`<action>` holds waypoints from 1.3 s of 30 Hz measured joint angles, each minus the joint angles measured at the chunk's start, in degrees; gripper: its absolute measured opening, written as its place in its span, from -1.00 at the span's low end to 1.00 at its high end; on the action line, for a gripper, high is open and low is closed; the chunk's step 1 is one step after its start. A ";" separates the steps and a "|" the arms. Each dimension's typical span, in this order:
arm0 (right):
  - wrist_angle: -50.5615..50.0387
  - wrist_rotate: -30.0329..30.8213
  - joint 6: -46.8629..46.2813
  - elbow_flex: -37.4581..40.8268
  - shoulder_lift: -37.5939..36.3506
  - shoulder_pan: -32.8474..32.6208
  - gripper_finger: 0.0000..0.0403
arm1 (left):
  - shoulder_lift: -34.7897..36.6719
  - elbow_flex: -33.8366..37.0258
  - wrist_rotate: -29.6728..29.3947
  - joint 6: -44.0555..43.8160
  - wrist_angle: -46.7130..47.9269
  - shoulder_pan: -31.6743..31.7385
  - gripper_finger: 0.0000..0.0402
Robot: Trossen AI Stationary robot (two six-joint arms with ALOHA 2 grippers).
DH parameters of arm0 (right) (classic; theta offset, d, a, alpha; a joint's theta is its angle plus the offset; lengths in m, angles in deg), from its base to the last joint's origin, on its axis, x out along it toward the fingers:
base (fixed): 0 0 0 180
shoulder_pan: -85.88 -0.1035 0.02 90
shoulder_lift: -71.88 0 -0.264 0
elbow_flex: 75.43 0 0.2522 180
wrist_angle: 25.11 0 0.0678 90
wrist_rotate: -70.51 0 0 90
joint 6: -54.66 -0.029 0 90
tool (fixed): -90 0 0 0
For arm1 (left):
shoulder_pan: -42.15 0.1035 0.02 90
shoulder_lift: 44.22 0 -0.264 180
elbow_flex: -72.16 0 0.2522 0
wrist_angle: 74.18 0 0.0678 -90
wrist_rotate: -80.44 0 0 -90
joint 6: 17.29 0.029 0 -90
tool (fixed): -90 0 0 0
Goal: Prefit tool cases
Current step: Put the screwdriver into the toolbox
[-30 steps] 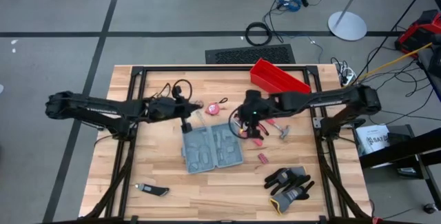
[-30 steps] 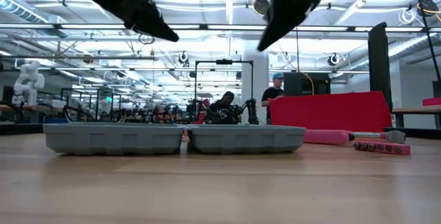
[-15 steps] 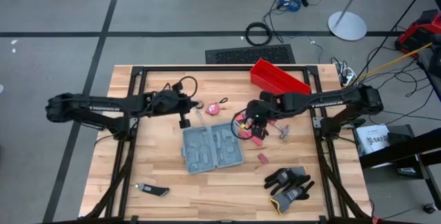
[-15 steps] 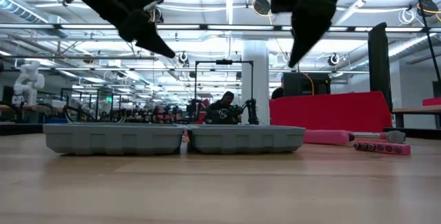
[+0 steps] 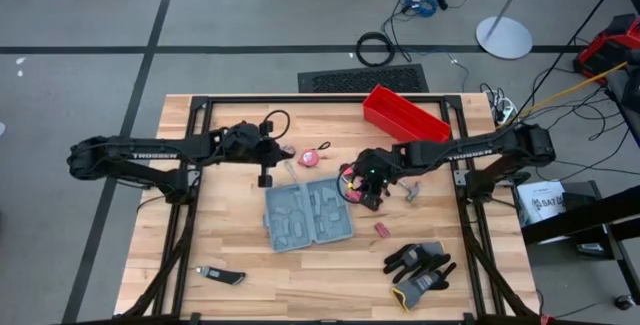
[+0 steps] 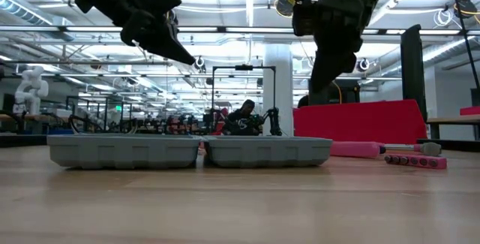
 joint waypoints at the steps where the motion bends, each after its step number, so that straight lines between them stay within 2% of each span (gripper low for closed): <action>1: -0.28 0.65 -0.64 0.00 0.06 -0.27 -0.34 | 0.00 0.00 0.00 -0.41 0.08 0.06 -0.99; 12: 0.15 8.91 -5.29 0.00 4.38 -6.64 -0.32 | 0.00 0.91 -0.04 0.62 3.61 1.14 -0.99; 16: -4.09 11.61 -4.91 0.00 4.44 -8.65 -0.32 | 0.00 1.44 0.37 3.19 3.63 2.34 -0.99; 21: -7.91 18.00 -5.70 0.00 4.44 -9.52 -0.32 | 0.00 1.62 0.59 3.61 3.59 3.89 -0.99; 27: -2.58 17.48 -4.91 -0.04 5.64 -8.94 -0.32 | 0.00 1.62 2.14 4.61 3.65 5.47 -0.99; 39: -2.06 14.45 -7.17 -0.02 16.19 -8.88 -0.32 | 0.00 1.62 2.16 4.85 4.35 7.78 -0.99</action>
